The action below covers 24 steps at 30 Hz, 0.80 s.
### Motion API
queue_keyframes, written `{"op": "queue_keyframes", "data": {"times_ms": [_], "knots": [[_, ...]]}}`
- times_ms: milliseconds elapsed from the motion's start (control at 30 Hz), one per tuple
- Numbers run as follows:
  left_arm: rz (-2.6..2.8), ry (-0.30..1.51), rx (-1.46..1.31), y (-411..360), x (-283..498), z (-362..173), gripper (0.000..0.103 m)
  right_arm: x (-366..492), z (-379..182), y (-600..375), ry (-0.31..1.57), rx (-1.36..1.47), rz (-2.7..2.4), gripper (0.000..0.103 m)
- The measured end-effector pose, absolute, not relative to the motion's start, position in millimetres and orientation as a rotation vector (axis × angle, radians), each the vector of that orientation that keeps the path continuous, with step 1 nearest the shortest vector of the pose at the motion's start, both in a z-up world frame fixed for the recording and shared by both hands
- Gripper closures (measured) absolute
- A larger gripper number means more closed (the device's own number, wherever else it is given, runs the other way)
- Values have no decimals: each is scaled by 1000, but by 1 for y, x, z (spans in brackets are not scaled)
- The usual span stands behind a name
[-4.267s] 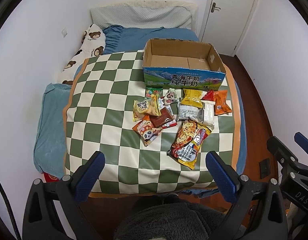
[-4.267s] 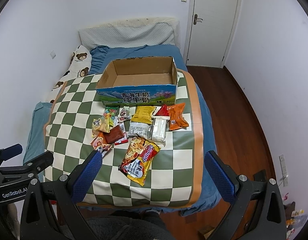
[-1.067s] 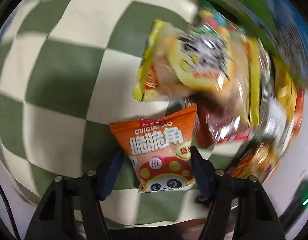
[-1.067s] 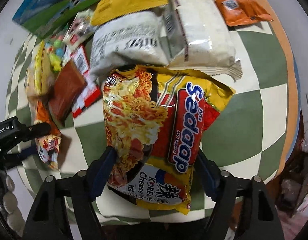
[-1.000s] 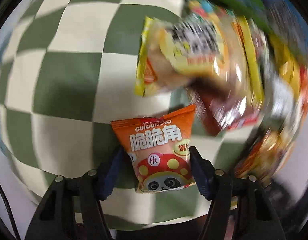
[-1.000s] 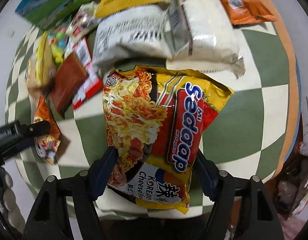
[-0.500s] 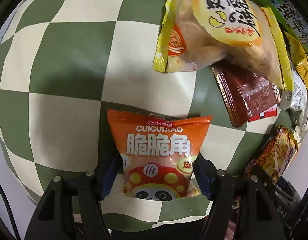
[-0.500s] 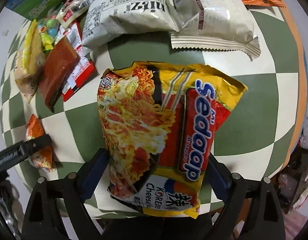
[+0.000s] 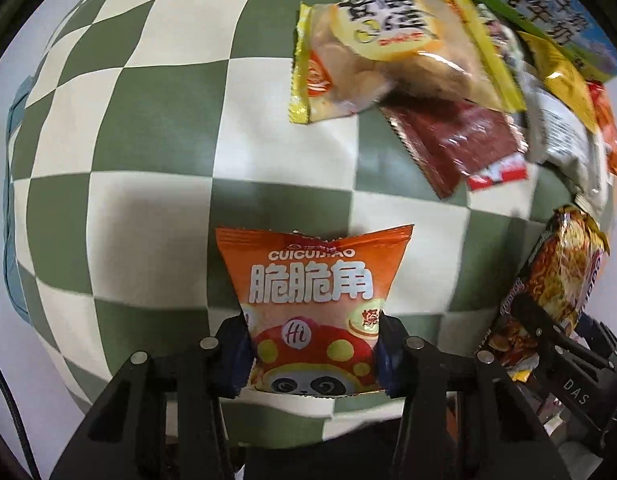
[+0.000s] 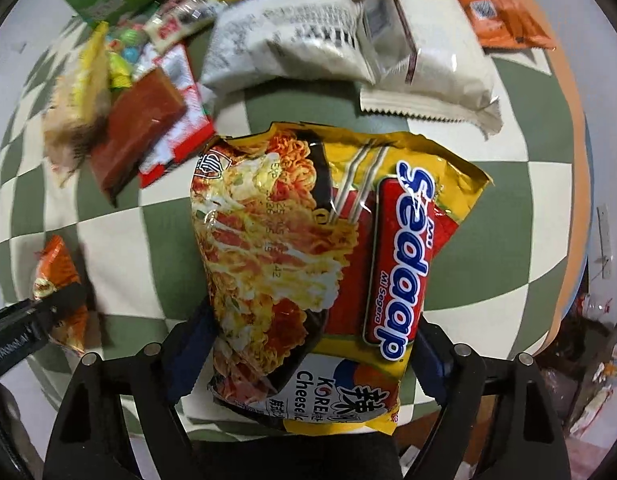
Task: Organize snacks
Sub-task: 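Carry both packets into the cardboard box and open both grippers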
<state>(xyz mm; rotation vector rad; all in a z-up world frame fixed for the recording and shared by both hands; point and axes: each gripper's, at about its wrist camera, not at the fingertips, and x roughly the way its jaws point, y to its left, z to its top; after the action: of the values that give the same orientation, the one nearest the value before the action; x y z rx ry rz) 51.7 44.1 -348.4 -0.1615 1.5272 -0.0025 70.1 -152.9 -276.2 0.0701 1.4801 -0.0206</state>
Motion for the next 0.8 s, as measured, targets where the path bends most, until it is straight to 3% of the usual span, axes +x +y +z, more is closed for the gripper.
{"op": "queue_keyframes", "data": {"times_ms": [200,400,633,800], "knots": [[-45,1465,-173,31,30,-319,58,59,-249,-160,1437,106,86,15],[-102,1330,-237,19,34,-252,58,81,-206,-175,1381,165,201,15],[-169,1223,-260,1,142,-125,58,164,-122,-192,1277,178,285,15],[-160,1198,-255,-17,236,-100,58,247,-86,-203,1204,124,302,15]]}}
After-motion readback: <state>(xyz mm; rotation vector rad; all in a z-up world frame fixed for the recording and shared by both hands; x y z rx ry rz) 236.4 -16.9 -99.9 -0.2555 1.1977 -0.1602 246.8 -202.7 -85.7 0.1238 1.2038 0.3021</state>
